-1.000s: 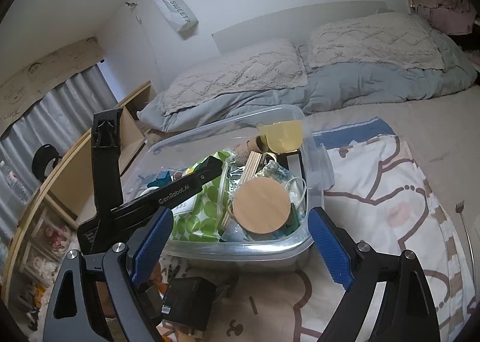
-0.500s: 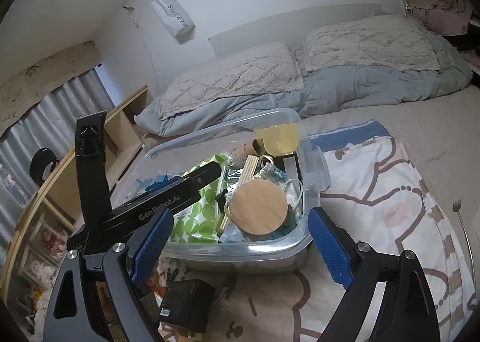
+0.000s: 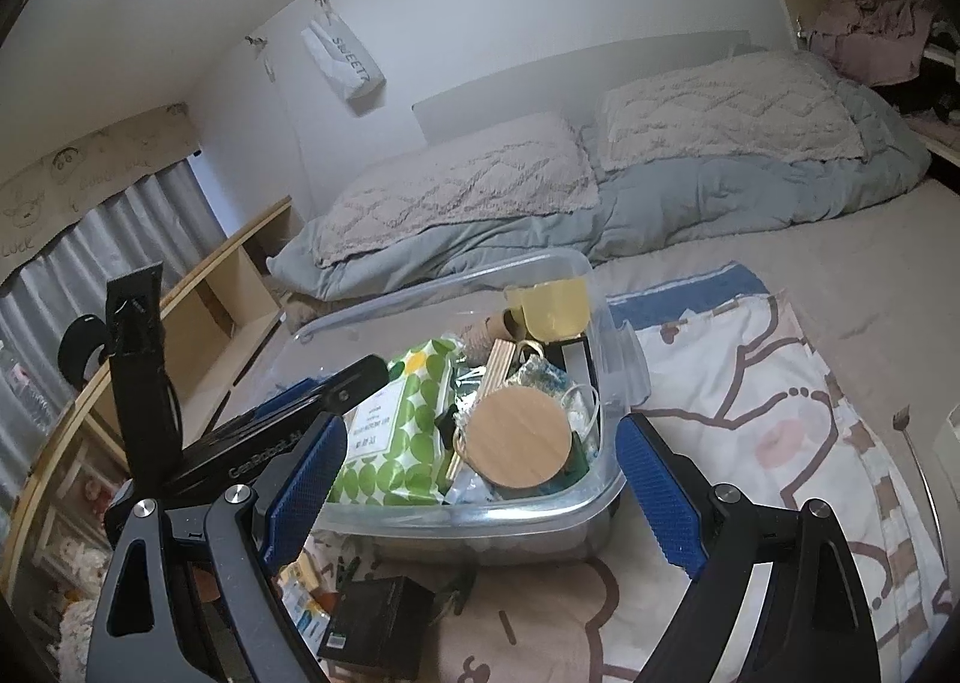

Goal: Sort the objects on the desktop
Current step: 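Withdraw both open tools up and away from the box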

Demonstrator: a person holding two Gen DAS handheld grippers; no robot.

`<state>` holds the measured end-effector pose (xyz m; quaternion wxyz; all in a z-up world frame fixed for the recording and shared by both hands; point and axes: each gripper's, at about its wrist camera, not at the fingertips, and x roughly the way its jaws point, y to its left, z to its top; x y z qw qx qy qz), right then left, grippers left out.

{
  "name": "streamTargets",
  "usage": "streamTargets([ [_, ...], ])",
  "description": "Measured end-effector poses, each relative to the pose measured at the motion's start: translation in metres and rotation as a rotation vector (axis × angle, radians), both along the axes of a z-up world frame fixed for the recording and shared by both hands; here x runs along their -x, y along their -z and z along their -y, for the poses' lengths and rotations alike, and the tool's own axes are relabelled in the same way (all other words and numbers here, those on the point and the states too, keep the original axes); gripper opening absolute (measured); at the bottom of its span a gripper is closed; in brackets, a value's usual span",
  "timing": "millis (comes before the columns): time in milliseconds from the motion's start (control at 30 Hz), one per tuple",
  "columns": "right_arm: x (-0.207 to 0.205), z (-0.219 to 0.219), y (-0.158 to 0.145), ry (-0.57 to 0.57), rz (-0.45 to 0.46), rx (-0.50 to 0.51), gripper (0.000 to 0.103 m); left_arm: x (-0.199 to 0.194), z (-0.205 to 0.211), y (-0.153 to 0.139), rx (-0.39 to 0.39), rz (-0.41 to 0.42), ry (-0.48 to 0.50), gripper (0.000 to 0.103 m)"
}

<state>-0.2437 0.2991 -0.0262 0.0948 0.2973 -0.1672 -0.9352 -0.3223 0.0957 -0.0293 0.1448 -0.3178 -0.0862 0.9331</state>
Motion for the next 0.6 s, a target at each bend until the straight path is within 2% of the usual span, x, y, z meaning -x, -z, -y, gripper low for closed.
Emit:
streamTargets([
  [67, -0.002, 0.000, -0.002, 0.007, -0.009, -0.001, 0.091, -0.004, 0.005, -0.003, 0.001, -0.006, -0.012, 0.090],
  [133, -0.004, 0.001, -0.004, 0.015, -0.018, -0.003, 0.091, -0.010, 0.008, -0.006, 0.007, -0.019, -0.021, 0.093],
  [267, -0.008, 0.003, -0.008, 0.025, -0.030, -0.016, 0.091, -0.021, 0.018, -0.013, 0.021, -0.036, -0.031, 0.094],
  [367, -0.012, 0.006, -0.009, 0.034, -0.035, -0.038, 0.091, -0.029, 0.027, -0.020, 0.027, -0.053, -0.049, 0.099],
  [600, -0.021, 0.010, -0.014, 0.084, -0.063, -0.101, 0.092, -0.048, 0.041, -0.029, 0.055, -0.074, -0.070, 0.100],
])
